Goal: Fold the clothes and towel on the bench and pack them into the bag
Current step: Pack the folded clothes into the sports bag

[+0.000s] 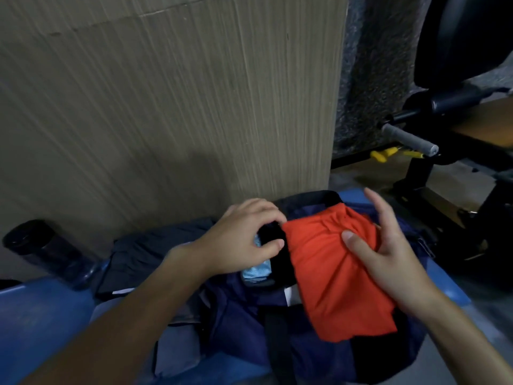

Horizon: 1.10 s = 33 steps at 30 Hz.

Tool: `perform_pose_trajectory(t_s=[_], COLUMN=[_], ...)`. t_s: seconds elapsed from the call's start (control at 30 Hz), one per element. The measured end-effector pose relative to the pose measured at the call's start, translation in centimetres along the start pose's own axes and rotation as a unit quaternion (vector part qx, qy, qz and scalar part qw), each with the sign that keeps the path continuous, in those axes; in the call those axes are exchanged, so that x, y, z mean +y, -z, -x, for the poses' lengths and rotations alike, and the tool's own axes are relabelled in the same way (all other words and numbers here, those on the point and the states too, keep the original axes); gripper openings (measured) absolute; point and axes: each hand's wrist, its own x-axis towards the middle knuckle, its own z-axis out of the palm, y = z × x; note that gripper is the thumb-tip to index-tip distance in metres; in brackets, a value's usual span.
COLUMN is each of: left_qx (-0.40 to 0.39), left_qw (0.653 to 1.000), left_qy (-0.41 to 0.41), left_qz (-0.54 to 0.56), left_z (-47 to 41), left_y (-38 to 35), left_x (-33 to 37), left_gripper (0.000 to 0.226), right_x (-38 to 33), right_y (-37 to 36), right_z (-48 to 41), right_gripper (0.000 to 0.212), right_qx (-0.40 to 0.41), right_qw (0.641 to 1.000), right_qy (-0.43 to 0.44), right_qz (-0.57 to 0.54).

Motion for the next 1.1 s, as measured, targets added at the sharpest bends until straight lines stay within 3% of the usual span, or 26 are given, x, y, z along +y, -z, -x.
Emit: perform_pose_trajectory(t_s=[0.17, 0.37, 0.53, 0.73, 0.83, 0.9, 1.03, 1.1], left_qx=[-0.056, -0.11, -0.066, -0.044, -0.001, 0.023, 0.033, 0.037], left_qw=[0.997, 0.973, 0.989, 0.995, 0.994, 0.991, 0.992, 0.991], left_qy=[-0.014, -0.023, 0.028, 0.08, 0.098, 0.099, 0.073, 0.066], left_qz=[-0.059, -0.203, -0.13, -0.048, 0.051, 0.088, 0.099, 0.108], left_z=[-0.7, -1.0, -2.1, -3.7, -4.5, -4.8, -5.0, -4.9], left_y=[-1.0, -2.0, -1.2, -0.7, -0.4, -0.2, 0.3, 0.5], left_x=[-0.5, -1.0, -0.5, -0.3, -0.7, -0.9, -0.9, -1.1], left_gripper=[0.015, 0.042, 0.057, 0.059, 0.073, 0.08, 0.079, 0.078], right_x=[1.1, 1.0, 0.9, 0.4, 0.2, 0.7, 2.6, 3.8], right_y=[1.3, 1.7, 0.6, -0.8, -1.6, -2.7, -4.3, -4.5], right_z=[0.3, 0.7, 0.7, 0.4, 0.2, -0.5, -3.7, -5.6], right_gripper=[0.061, 0.037, 0.041, 0.036, 0.037, 0.038, 0.03, 0.028], right_qx=[0.039, 0.06, 0.034, -0.003, -0.013, -0.006, 0.072, 0.089], right_qw=[0.998, 0.998, 0.999, 0.999, 0.998, 1.0, 0.982, 0.974], right_qy=[-0.005, -0.005, -0.003, 0.035, 0.058, 0.025, -0.14, -0.181], right_qz=[0.044, 0.018, -0.006, -0.009, 0.009, -0.001, -0.104, -0.106])
